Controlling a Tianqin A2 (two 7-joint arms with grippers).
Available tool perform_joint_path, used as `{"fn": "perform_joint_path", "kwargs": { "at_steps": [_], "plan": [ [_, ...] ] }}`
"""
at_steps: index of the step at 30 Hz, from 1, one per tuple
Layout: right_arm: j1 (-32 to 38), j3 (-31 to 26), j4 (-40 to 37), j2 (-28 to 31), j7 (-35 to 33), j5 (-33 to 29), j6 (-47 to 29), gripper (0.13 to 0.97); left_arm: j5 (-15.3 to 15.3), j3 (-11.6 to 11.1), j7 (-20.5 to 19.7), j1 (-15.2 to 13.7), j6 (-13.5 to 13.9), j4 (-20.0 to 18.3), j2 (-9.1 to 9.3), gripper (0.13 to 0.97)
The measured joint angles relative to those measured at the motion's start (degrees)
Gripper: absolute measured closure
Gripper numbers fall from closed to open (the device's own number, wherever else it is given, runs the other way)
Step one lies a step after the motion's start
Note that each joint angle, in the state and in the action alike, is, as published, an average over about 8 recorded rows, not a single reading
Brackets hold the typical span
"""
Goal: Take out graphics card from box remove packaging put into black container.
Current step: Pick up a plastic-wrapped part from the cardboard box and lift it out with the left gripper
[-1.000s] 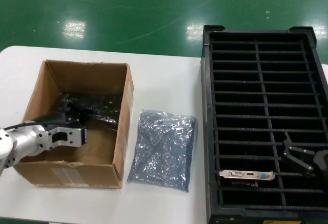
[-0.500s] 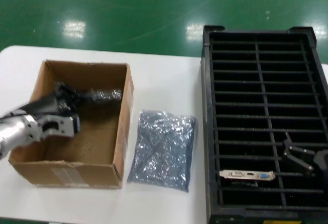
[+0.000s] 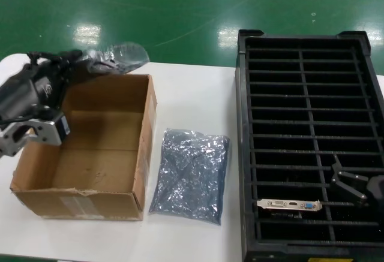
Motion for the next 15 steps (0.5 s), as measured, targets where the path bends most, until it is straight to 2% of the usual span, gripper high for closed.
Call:
{"fn": "perform_joint_path", "kwargs": {
  "at_steps": [3,7,11,15],
  "plan": [
    [0.0,0.0,0.0,0.0,0.0,0.0,0.0,0.129,0.1,-2.0,-2.9,4.5,-1.1,-6.7,-1.85,0.957],
    [0.0,0.0,0.0,0.0,0.0,0.0,0.0,0.129,-0.7,-4.0,-5.1,10.1,-1.6,-13.5,-3.71,0.957],
    [0.0,0.0,0.0,0.0,0.0,0.0,0.0,0.129,-2.7,-5.5,-5.0,15.3,-1.1,-18.2,-4.62,0.957],
    [0.0,0.0,0.0,0.0,0.0,0.0,0.0,0.129,-5.3,-6.7,-3.0,19.8,0.0,-21.4,-4.49,0.957]
  ]
}}
